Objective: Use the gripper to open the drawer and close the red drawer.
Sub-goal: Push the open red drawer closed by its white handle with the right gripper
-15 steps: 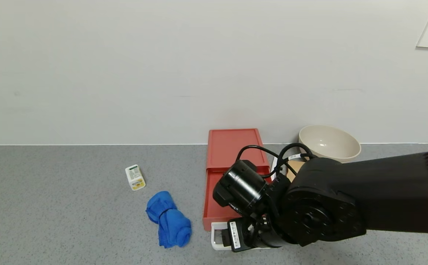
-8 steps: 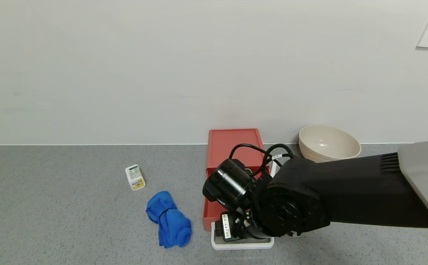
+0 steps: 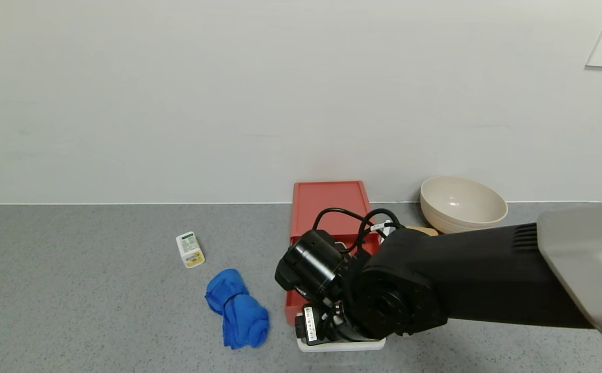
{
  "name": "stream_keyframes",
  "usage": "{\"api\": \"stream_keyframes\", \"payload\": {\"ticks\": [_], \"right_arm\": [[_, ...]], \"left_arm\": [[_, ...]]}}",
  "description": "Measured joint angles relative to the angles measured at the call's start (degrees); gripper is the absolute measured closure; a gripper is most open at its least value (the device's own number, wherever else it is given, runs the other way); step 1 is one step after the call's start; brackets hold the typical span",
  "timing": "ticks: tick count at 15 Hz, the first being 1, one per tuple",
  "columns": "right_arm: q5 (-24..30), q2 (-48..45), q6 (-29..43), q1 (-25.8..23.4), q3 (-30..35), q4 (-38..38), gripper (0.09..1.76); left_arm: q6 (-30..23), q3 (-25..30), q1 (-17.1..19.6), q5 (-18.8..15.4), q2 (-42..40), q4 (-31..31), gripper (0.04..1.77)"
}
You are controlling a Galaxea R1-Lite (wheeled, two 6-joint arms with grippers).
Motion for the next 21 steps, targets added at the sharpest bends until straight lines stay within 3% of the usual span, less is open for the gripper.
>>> {"api": "stream_keyframes", "payload": {"ticks": [7,17,21], "right_arm": [[0.43,0.07,4.33,2.13,-0.63,5.32,0.14],[0.56,1.18,5.66,3.54,-0.41,5.38,0.14],[-1.76,1.29,5.95,4.33,0.02,5.1,0.14]], "left_arm": [[-0.13,0.0,0.0,0.06,0.0,0.09,0.09],[-0.16,0.0,0.0,0.09,0.0,0.09,0.09],[-0.16,0.0,0.0,0.09,0.0,0.09,0.09]]}}
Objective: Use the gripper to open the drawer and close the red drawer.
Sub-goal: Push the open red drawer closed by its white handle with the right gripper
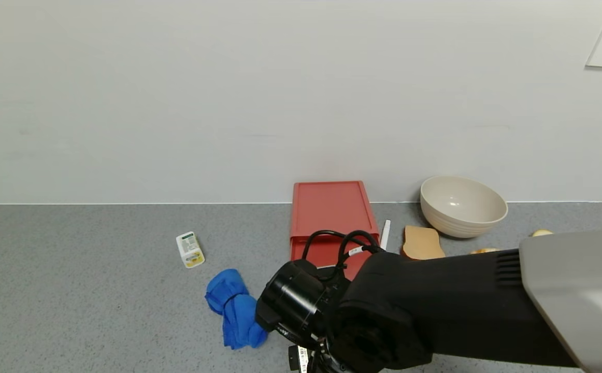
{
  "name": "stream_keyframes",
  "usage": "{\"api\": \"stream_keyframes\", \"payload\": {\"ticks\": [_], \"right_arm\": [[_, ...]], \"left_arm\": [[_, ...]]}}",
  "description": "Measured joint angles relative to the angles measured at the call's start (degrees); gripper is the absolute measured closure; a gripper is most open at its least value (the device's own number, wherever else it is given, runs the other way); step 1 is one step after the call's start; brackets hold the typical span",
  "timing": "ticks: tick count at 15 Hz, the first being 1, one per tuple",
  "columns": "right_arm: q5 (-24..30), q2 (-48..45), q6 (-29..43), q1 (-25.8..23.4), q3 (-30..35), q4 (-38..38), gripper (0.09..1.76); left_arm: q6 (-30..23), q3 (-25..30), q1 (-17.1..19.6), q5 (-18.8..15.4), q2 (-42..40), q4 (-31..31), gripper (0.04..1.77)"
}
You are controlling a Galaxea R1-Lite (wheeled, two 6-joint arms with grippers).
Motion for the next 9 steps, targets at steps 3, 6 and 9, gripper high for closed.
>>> {"api": "stream_keyframes", "payload": {"ticks": [3,6,9], "right_arm": [[-5.71,-0.13,1.88,1.24,0.74,-0.66,0.14],[-9.92,-0.5,3.95,2.4,1.78,-3.41,0.14],[-10.64,-0.69,4.52,2.07,3.89,-7.67,0.14]], "left_arm": [[-0.02,0.0,0.0,0.0,0.0,0.0,0.09],[0.09,0.0,0.0,0.0,0.0,0.0,0.09],[0.13,0.0,0.0,-0.09,0.0,-0.04,0.09]]}}
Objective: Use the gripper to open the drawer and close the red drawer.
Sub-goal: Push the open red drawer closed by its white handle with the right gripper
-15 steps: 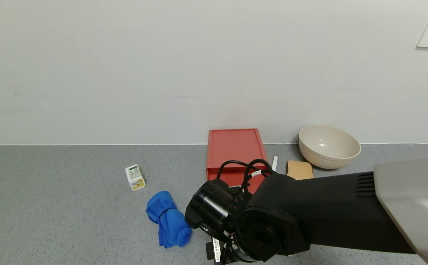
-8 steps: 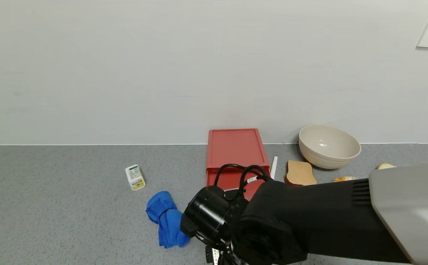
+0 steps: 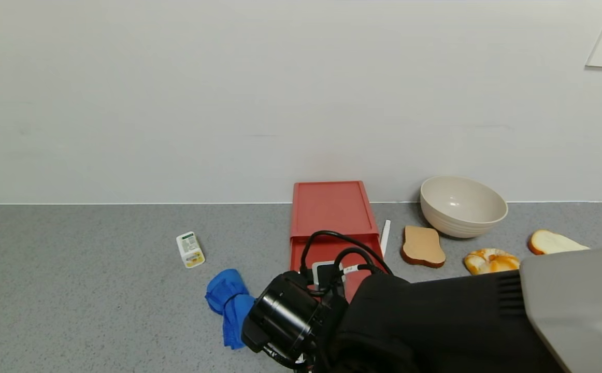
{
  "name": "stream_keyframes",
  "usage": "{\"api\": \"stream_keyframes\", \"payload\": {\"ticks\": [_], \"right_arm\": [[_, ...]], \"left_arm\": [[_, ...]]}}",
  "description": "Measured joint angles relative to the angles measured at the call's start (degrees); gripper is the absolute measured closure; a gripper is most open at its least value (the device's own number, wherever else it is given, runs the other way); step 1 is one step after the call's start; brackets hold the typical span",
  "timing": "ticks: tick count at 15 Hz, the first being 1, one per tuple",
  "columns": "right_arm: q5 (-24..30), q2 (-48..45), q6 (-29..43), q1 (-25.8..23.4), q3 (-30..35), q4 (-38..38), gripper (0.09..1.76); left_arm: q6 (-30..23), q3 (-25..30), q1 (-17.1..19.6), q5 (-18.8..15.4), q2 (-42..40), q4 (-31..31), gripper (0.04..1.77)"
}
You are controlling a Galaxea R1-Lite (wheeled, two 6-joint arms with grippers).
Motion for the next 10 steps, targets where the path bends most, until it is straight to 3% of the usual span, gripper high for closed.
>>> {"api": "stream_keyframes", "payload": {"ticks": [3,10], "right_arm": [[-0.46,-0.51,-0.66,-0.41,3.44,-5.29,0.14],[-10.58,-3.39,-2.73,1.93,14.54,-19.29,0.14]], "left_arm": [[0.0,0.0,0.0,0.06,0.0,-0.05,0.09],[-0.17,0.0,0.0,0.09,0.0,-0.13,0.09]]}}
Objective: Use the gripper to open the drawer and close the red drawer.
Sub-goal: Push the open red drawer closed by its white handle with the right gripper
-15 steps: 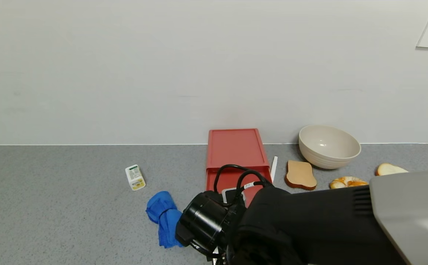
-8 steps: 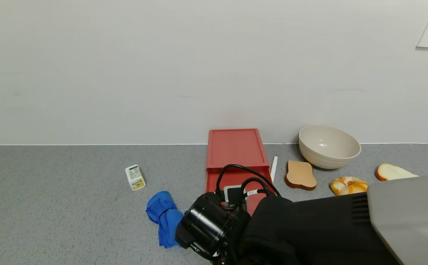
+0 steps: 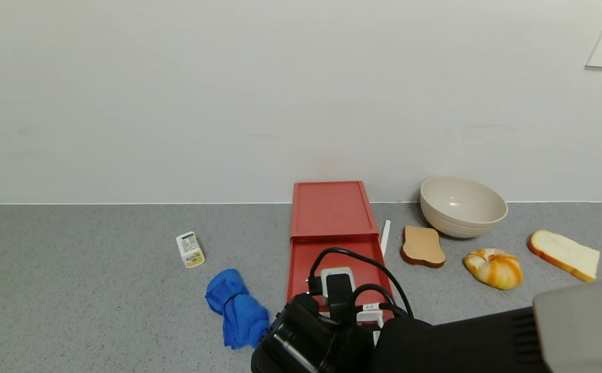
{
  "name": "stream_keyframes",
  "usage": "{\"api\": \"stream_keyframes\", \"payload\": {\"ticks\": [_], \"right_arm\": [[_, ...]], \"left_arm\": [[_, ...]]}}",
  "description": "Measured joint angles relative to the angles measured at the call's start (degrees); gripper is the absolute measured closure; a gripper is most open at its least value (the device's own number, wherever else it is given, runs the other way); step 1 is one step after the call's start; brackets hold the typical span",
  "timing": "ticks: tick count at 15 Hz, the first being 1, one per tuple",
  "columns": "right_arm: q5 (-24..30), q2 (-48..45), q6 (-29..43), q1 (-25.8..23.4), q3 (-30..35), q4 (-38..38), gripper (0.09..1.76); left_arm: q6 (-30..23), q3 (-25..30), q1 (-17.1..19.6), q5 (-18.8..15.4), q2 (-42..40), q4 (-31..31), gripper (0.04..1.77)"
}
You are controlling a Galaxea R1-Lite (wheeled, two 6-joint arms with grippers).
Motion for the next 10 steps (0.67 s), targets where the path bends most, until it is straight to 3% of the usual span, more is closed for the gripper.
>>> {"api": "stream_keyframes", "payload": {"ticks": [5,10], "right_arm": [[-2.29,-0.5,-4.38,0.45,4.94,-10.03,0.14],[-2.93,-0.38,-4.93,-0.29,5.77,-10.83,0.14]], "left_arm": [[-0.02,0.0,0.0,0.06,0.0,-0.02,0.09],[-0.05,0.0,0.0,0.06,0.0,-0.02,0.09]]}}
